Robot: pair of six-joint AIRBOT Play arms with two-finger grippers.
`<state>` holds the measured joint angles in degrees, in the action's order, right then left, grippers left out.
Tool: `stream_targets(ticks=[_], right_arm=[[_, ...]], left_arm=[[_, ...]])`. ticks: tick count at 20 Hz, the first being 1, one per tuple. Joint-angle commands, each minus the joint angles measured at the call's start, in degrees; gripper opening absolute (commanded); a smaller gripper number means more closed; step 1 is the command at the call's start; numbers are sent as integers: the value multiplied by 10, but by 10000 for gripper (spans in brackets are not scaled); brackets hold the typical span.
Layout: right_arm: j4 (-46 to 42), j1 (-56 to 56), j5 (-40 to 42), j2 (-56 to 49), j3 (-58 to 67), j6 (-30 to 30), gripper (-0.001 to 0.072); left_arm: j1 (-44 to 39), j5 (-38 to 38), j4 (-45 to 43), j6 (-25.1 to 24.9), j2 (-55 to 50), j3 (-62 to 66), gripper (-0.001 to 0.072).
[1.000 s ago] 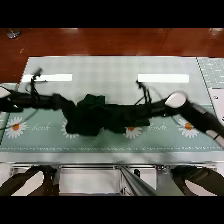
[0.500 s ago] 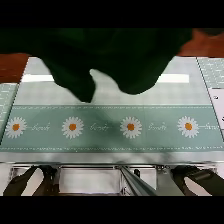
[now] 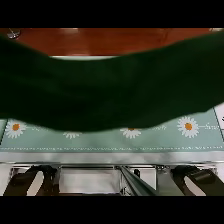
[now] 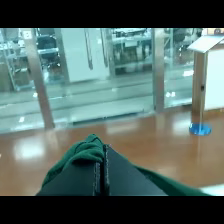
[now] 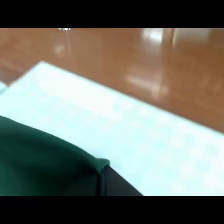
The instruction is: Fold the shirts.
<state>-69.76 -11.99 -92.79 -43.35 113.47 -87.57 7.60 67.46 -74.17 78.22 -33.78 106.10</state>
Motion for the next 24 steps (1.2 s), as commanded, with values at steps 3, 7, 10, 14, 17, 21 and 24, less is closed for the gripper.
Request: stream_targets(ticks=[3,7,10,14,17,21,24], right_arm=[[-11,0,-54,13,-94,-8,35],[-32,0,29,12,-301,-7,35],[-109,0,149,-26,-423,-39,35],[-115,5,307,-173,-449,-53,35],[-39,48,363,-309,-404,-63,35],[83,94,363,-462,-287,-47,35],[172,120,346,-519,-223,-48,311]], left_arm=[[-104,57,-105,25,10,-76,18],[-104,34,-105,27,-31,-207,18],[-104,-45,-105,53,-94,-278,18],[-104,-151,-103,107,-218,-314,18],[-104,-194,-77,136,-314,-314,19],[-104,-256,18,136,-405,-314,19],[-104,-257,77,136,-435,-314,308]])
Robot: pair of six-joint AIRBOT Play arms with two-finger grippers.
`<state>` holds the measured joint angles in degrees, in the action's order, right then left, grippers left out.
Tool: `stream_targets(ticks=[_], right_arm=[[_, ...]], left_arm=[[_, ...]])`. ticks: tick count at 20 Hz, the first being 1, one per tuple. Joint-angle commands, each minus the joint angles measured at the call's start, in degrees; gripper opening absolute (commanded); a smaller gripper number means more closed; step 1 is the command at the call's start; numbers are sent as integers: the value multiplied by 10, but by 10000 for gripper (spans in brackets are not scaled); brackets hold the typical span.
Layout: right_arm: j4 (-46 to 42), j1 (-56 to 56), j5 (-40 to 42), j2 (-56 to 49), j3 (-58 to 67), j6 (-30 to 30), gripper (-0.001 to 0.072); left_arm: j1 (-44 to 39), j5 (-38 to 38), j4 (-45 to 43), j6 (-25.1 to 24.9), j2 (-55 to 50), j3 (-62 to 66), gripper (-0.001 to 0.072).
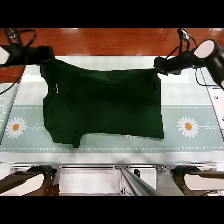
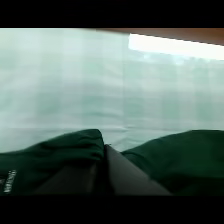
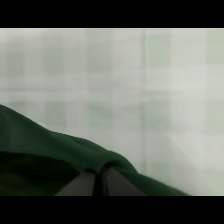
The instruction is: Fold the shirts.
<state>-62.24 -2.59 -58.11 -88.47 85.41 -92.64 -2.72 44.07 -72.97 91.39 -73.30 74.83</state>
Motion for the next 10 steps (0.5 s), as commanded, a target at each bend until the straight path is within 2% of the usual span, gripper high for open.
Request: stream_targets(ticks=[1,2,4,7,8,10], right_arm=[[129,41,-17,-72,69,9,628],[146,60,-47,-70,78,32,630],[128,107,-145,-56,94,76,630],[-10,176,-273,-2,63,102,630],[-49,198,-279,31,18,103,630],[-45,241,-222,115,-129,115,630]], left_arm=[[2,-17,64,4,-41,-1,707],[13,9,64,4,-40,4,704],[59,120,63,-40,-40,29,704],[160,287,64,-99,-39,25,703],[192,305,71,-103,-31,-2,700],[256,306,123,-110,1,-110,700]])
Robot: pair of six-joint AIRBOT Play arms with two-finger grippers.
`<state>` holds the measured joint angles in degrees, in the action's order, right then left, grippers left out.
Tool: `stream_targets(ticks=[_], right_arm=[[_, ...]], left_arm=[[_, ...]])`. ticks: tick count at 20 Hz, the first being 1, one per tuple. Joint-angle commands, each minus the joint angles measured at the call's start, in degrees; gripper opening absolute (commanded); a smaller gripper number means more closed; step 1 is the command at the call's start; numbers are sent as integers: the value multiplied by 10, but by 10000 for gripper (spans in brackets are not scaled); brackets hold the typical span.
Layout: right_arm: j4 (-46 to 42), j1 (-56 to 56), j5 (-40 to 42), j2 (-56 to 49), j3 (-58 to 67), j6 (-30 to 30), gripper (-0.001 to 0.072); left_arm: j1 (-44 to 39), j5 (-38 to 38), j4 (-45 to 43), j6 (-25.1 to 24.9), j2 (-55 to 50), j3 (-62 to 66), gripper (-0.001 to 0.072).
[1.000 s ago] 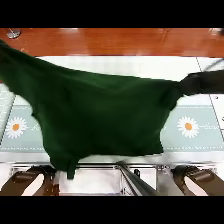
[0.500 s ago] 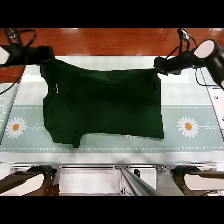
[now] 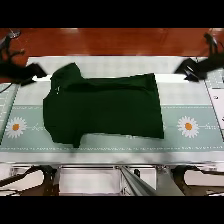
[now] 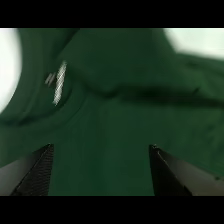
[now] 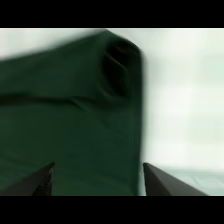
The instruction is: Fold the shirts.
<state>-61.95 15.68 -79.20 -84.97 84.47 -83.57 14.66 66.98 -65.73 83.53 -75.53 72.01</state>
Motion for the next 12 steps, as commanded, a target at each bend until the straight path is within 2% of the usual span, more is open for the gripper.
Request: stream_targets(ticks=[1,4,6,8,12], right_arm=[[-17,78,36,130,-208,30,630],[99,100,130,271,-431,83,630],[168,93,143,341,-531,111,630],[199,78,143,380,-584,122,629],[203,39,151,393,-603,119,630]], left_arm=[[114,83,71,-46,39,-141,700],[215,102,104,-60,56,-260,701],[270,109,118,-73,55,-304,700],[287,97,131,-93,55,-332,700],[268,60,136,-126,39,-357,701]])
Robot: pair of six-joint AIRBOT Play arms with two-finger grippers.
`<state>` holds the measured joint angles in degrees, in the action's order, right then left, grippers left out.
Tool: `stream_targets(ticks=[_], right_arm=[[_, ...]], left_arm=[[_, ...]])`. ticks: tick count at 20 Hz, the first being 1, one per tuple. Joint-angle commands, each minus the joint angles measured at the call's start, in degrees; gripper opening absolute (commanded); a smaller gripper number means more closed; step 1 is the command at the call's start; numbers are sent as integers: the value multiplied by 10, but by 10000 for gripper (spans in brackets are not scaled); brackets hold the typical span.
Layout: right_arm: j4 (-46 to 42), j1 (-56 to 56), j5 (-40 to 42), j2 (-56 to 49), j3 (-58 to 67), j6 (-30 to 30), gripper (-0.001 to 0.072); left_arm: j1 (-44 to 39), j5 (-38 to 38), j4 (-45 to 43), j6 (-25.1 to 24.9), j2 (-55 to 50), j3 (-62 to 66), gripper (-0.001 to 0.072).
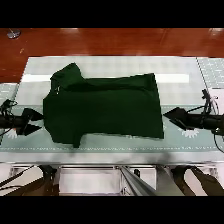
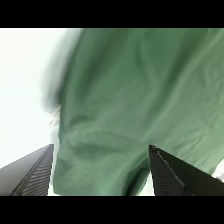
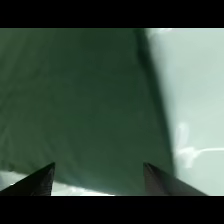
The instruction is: Fold the shirts.
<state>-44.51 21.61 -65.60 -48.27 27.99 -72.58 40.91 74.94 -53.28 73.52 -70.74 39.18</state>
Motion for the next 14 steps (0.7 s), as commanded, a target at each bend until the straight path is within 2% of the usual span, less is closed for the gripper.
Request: stream_targets(ticks=[1,3,6,9,10,11,12,14], right_arm=[[34,-28,22,26,-38,8,629],[44,-42,35,26,-38,0,629],[55,-53,46,26,-38,-9,629],[56,-36,42,26,-36,-9,629],[50,-17,40,26,-33,-9,630],[34,7,39,26,-31,-9,629],[4,30,39,26,-31,-17,629],[-109,56,16,26,-31,-79,629]], left_arm=[[0,-25,15,-31,-20,-32,700],[-16,-30,28,-47,-44,-35,700],[-44,-57,97,-101,-57,-34,700],[-73,-87,109,-101,-57,-34,694],[-79,-85,109,-104,-57,-34,561],[-80,-71,109,-124,-57,-32,113],[-80,-55,109,-137,-57,-26,18],[-76,-22,109,-146,-57,-5,18]])
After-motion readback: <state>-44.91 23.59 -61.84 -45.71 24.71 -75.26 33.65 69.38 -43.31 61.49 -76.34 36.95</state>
